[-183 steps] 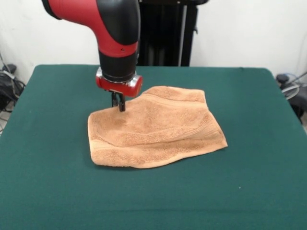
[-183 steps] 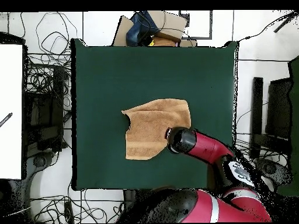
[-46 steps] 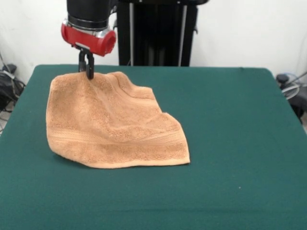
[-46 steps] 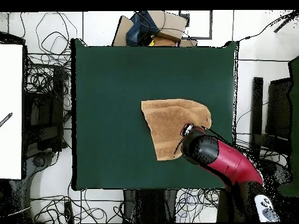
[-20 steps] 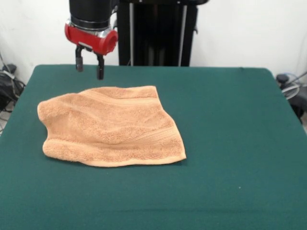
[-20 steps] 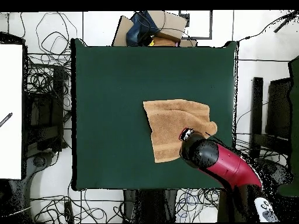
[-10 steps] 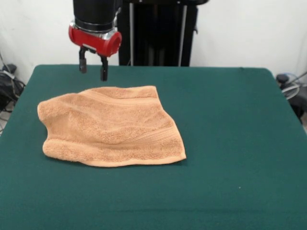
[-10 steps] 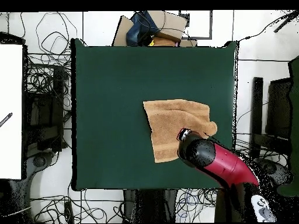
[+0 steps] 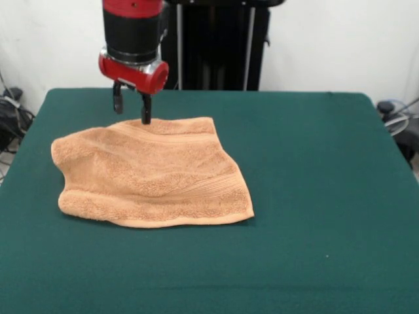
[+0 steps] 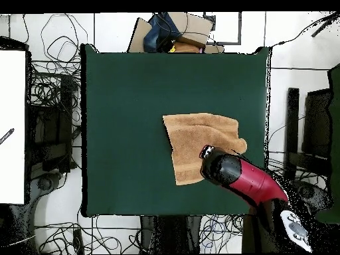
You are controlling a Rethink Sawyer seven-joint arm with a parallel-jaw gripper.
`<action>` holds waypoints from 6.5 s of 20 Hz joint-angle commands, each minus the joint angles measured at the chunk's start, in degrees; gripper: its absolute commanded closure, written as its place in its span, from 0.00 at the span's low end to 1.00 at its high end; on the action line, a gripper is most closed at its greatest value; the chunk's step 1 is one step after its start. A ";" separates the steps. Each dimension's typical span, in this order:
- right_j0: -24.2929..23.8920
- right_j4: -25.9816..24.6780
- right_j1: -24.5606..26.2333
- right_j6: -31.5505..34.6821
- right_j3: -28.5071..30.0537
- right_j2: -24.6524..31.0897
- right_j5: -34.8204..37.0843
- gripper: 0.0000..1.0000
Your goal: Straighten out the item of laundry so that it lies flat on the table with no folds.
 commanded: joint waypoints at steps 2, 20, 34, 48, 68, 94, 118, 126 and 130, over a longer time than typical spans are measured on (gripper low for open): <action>2.05 -2.35 6.51 3.72 -7.42 2.70 2.02 0.00; 3.37 -0.51 11.55 3.58 -19.70 2.58 10.84 0.00; 3.56 -1.83 18.06 5.05 -21.41 2.83 4.67 0.00; 4.33 -1.56 20.62 6.58 -22.41 2.33 2.90 0.00; 1.99 -1.69 17.19 7.11 -14.58 3.24 0.65 1.00; 2.60 -0.32 13.24 7.43 -13.84 2.82 2.48 1.00; 0.80 -1.94 11.73 4.35 -13.60 4.03 2.75 0.00; -0.43 -5.39 12.41 -4.10 -17.08 8.38 5.22 0.00; -4.05 -8.74 13.35 -10.86 -18.32 11.96 8.99 0.00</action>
